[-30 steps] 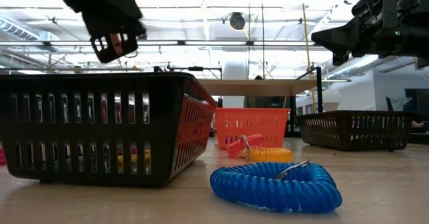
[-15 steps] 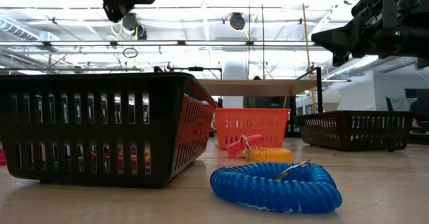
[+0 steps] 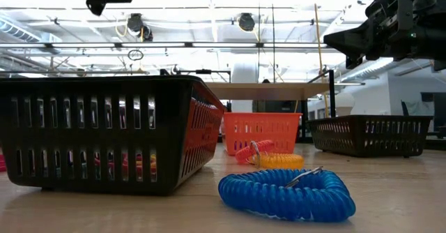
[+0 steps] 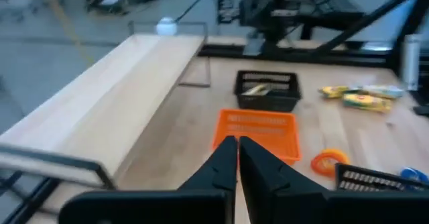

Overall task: Pick & Place Office Desk Supplies
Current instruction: Put the yellow spring keychain into the orange bin

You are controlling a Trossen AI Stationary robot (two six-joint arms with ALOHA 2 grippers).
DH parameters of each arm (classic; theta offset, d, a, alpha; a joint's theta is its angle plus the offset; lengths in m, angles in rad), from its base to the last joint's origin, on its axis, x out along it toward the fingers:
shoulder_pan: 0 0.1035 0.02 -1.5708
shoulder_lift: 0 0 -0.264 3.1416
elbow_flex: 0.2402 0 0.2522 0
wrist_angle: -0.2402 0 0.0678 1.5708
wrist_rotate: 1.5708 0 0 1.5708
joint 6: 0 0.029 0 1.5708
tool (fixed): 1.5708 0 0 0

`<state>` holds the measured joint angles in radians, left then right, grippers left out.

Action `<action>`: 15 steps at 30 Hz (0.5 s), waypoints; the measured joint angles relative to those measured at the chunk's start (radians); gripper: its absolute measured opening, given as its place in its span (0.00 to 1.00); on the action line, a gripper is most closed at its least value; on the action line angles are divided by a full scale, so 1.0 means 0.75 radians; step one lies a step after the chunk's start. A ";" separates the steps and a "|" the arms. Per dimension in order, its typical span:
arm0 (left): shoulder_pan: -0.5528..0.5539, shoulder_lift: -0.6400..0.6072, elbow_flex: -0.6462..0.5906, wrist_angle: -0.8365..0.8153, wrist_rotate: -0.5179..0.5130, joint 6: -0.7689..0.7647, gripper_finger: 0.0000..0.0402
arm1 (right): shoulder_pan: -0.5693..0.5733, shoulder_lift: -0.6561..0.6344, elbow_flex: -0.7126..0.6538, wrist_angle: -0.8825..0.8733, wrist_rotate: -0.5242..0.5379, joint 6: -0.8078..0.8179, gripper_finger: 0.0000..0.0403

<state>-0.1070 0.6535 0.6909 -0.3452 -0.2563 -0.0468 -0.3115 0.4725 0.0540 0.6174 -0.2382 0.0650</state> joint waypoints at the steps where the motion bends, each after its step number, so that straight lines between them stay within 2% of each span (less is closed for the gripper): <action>1: 0.032 -0.021 -0.040 0.031 0.075 0.027 0.03 | 0.000 0.000 0.000 0.000 0.000 0.000 0.01; 3: 0.111 -0.041 -0.116 0.121 0.206 0.050 0.01 | 0.000 0.000 0.000 0.000 0.000 0.001 0.01; 6: 0.231 -0.045 -0.218 0.242 0.317 0.053 0.02 | 0.000 0.000 0.000 0.000 0.000 0.002 0.01; 12: 0.389 -0.125 -0.379 0.450 0.349 0.120 0.01 | 0.000 0.000 0.000 -0.001 0.000 -0.001 0.01; 15: 0.428 -0.215 -0.475 0.489 0.420 0.164 0.00 | 0.000 0.000 0.000 -0.008 0.001 -0.023 0.01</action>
<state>0.2142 0.4922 0.3349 0.0216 0.0591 0.0763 -0.3115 0.4725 0.0540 0.6111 -0.2375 0.0479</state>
